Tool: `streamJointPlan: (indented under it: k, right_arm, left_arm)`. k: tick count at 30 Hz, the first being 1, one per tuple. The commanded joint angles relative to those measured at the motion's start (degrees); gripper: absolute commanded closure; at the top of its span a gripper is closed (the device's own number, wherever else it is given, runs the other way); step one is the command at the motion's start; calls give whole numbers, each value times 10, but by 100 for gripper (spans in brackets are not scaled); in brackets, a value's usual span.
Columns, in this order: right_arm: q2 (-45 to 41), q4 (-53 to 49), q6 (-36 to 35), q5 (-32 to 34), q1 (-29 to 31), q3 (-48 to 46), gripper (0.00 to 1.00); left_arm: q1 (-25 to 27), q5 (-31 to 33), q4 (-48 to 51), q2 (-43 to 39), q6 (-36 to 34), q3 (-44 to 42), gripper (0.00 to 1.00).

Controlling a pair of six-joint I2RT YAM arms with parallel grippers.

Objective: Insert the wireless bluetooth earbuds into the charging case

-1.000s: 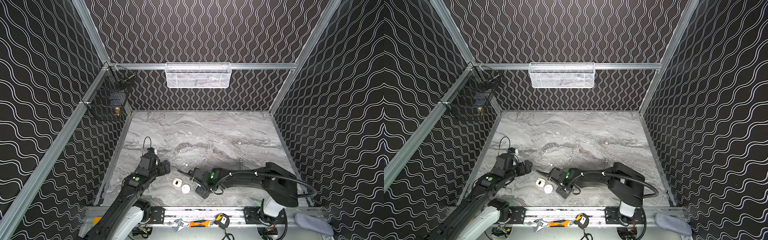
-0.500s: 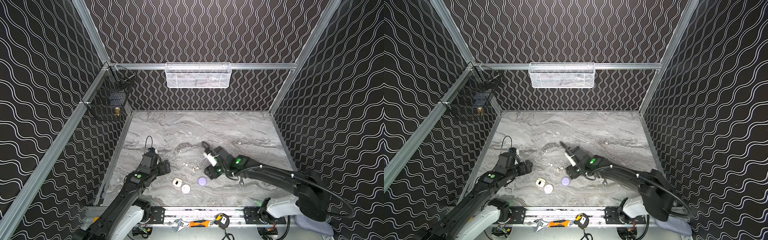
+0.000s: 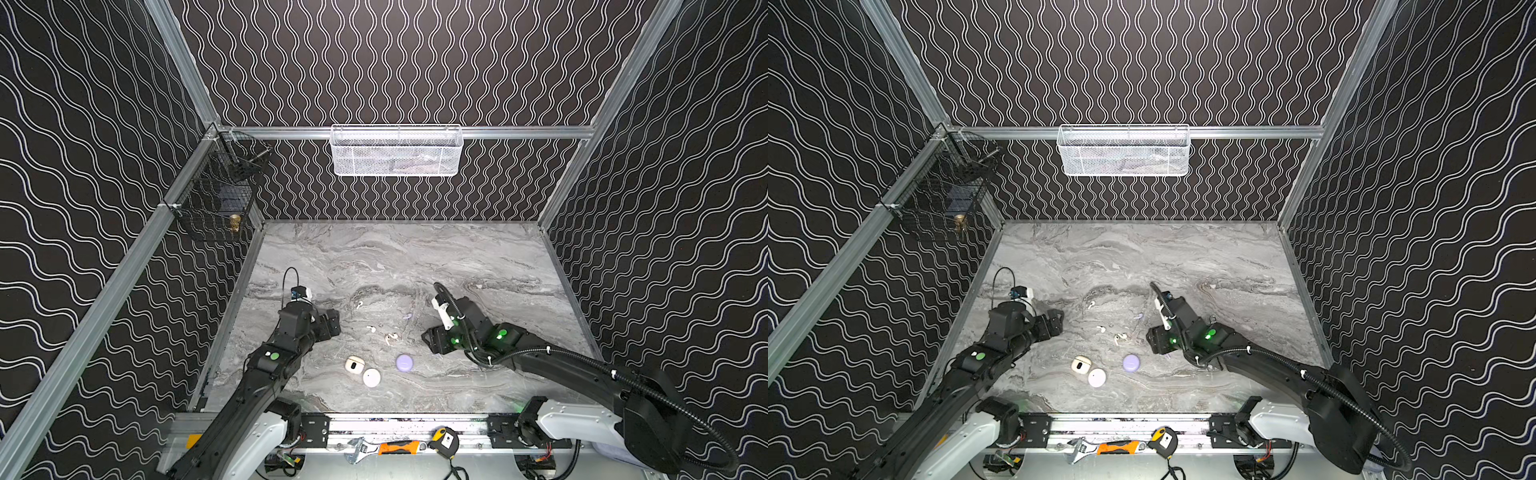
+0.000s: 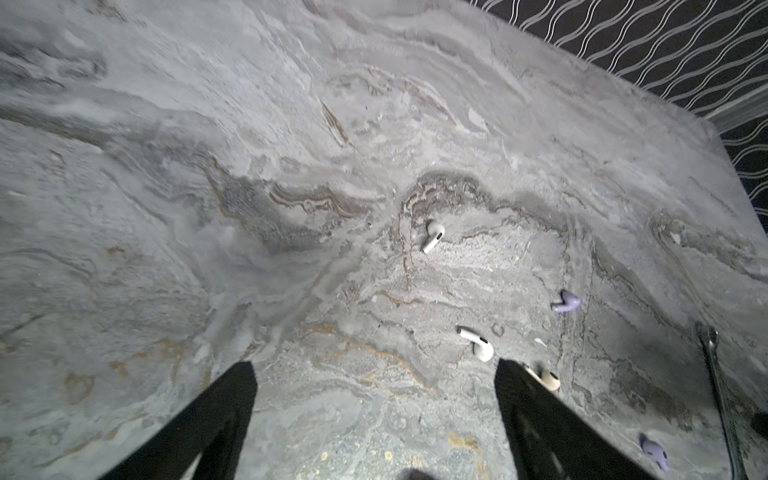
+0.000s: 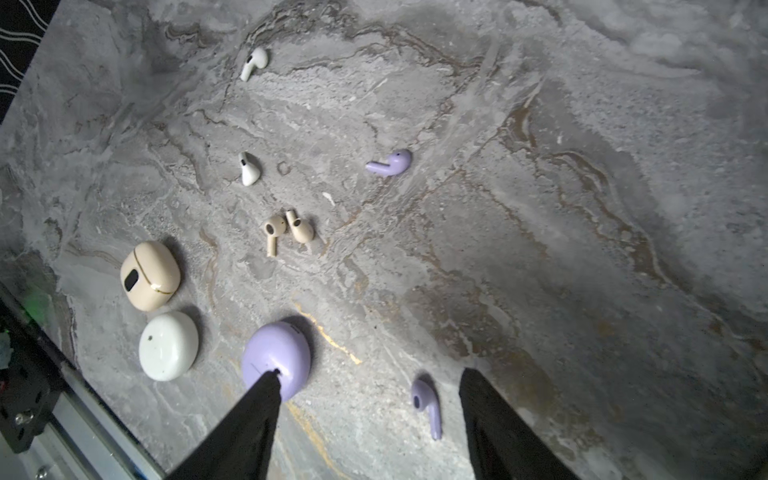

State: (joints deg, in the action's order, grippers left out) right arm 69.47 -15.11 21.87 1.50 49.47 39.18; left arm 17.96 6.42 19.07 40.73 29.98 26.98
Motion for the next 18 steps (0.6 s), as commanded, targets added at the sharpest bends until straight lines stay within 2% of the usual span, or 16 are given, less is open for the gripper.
streamJointPlan:
  k: [1, 3, 5, 9, 14, 18]
  right_arm:
    - [19, -13, 46, 87, 70, 23, 24]
    - [53, -20, 68, 114, 118, 41, 19]
    - [88, -23, 90, 126, 141, 54, 20]
    - [162, -37, 125, 146, 171, 88, 18]
    - [232, -59, 139, 177, 198, 125, 12]
    - [286, -90, 153, 194, 211, 157, 12]
  left_arm:
    - [0, 72, 52, -41, 13, -14, 4]
    - [0, 72, 54, -70, 12, -23, 2]
    - [1, 78, 56, -84, 15, -27, 1]
    - [-1, 75, 58, -74, 14, -24, 1]
    - [0, 78, 52, -54, 13, -19, 1]
    - [-1, 80, 53, -58, 13, -21, 1]
